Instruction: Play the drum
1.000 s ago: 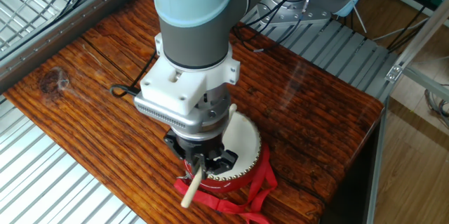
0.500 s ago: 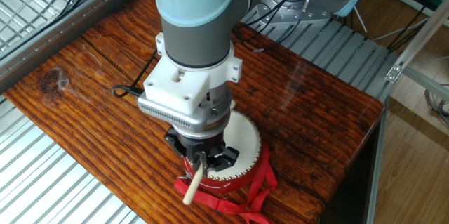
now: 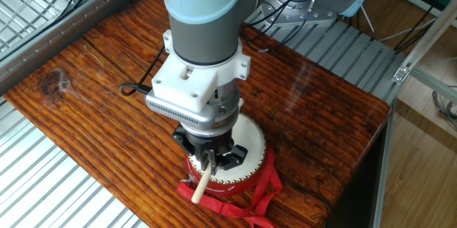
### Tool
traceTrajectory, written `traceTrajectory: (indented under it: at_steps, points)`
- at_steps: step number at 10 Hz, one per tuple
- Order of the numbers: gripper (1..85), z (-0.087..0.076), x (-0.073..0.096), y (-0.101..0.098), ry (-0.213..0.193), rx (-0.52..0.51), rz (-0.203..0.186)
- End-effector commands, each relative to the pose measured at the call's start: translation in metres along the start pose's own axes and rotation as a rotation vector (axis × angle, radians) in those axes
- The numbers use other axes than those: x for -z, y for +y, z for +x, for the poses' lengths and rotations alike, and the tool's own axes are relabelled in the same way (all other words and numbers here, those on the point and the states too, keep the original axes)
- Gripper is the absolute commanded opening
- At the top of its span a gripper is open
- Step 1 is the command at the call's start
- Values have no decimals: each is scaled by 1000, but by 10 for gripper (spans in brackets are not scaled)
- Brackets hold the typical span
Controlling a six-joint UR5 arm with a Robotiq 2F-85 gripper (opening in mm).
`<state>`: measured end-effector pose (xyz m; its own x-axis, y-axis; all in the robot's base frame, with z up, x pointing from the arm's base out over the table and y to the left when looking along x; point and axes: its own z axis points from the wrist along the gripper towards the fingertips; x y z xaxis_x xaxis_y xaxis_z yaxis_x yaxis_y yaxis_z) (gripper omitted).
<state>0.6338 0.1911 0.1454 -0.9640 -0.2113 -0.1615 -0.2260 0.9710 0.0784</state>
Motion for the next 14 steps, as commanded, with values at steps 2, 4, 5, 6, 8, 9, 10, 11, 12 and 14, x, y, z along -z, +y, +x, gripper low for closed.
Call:
traceTrajectory:
  at_steps: [2,4,5,6,8,9,10,11,12,14]
  points:
    - [10,0,2,2,-6,-7,-9]
    - [10,-5,3,-6,-21,4,15]
    - [10,-5,3,-8,-17,11,14]
    - [93,0,5,-6,3,14,-2]
    - [540,7,6,3,27,51,-41]
    - [640,9,7,5,36,54,-48]
    - [657,16,8,6,57,48,-50]
    - [657,18,8,5,66,44,-48]
    - [657,18,8,5,66,43,-48]
    - [657,18,9,5,68,38,-48]
